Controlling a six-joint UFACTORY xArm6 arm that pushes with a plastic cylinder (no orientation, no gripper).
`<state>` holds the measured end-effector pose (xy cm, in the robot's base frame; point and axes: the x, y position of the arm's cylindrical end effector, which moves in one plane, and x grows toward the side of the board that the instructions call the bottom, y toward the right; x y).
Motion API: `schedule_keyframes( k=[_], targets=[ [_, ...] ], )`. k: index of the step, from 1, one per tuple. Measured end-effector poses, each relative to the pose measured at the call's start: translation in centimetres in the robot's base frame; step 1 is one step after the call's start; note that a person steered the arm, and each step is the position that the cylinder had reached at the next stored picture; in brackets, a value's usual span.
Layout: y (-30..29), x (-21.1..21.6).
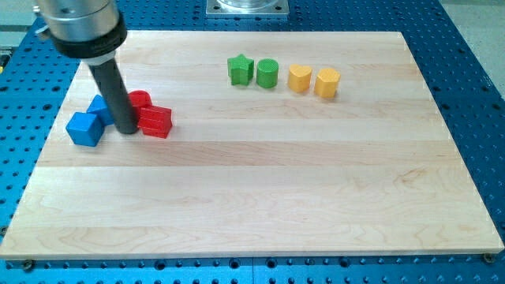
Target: Move the red star towards the center right of the board
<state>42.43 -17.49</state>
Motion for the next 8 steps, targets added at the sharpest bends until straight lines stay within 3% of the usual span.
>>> schedule_keyframes(
  k=[1,2,3,5,6,7,8],
  targets=[
    [9.8,1.0],
    [13.5,2.1],
    [11.1,5.3],
    [23.5,2.9],
    [18.2,5.3],
    [18.0,8.6],
    [25.7,8.0]
  ],
)
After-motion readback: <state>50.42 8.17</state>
